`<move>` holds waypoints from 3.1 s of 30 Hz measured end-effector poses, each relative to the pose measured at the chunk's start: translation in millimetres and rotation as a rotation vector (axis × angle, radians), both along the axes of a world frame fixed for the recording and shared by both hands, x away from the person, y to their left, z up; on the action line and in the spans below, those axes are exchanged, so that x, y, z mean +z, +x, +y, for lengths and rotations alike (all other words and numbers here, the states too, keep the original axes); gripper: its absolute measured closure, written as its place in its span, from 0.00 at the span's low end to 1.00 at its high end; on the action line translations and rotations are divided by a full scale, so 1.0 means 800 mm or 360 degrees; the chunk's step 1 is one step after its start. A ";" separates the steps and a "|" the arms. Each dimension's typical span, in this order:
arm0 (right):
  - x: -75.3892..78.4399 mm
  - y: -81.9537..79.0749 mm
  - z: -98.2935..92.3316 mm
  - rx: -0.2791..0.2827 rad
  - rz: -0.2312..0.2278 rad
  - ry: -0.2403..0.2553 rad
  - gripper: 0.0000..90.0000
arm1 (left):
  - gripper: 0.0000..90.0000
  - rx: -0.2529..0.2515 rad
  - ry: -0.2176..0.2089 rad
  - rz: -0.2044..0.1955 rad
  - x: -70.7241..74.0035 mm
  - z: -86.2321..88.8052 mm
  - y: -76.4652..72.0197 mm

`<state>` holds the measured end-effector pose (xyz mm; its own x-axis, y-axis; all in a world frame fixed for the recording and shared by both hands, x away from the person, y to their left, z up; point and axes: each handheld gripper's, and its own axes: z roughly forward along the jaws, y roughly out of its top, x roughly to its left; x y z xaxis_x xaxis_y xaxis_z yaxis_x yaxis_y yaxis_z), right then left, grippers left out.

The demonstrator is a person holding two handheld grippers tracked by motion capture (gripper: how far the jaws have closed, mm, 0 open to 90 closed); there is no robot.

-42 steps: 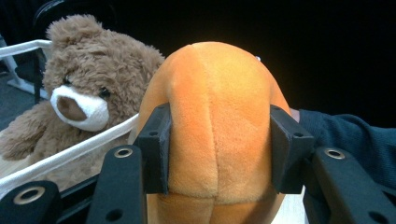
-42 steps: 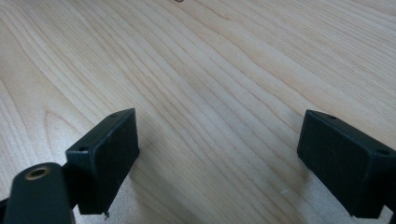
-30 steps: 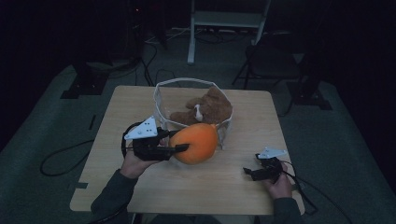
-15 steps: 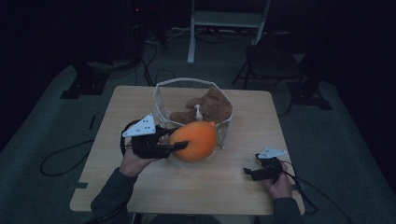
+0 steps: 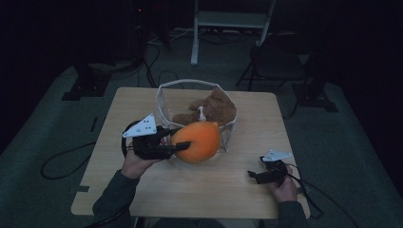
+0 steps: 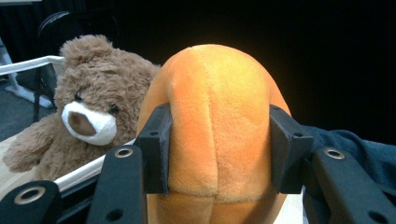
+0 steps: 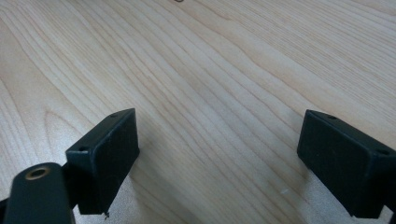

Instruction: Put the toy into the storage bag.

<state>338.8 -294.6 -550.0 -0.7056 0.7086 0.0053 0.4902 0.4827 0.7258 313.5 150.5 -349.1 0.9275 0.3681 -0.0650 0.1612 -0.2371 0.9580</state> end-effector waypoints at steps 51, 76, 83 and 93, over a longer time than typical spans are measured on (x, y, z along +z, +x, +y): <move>0.000 0.000 0.000 0.0000 -0.0001 0.0000 0.13 | 0.56 0.0058 -0.0062 -0.0047 0.033 0.015 0.021; 0.000 0.000 0.000 0.0000 0.0000 0.0000 0.13 | 0.57 0.0081 -0.0066 -0.0064 0.044 0.020 0.029; 0.000 0.000 0.000 0.0000 -0.0001 0.0000 0.13 | 0.57 0.0086 -0.0064 -0.0069 0.047 0.021 0.031; 0.000 0.000 0.000 0.0000 0.0000 0.0000 0.13 | 0.57 0.0095 -0.0069 -0.0069 0.051 0.024 0.036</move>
<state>338.8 -294.6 -550.0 -0.7055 0.7087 0.0052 0.4901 0.4826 0.7259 342.5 169.6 -308.5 0.9062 0.4208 -0.0419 0.1317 -0.1867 0.9736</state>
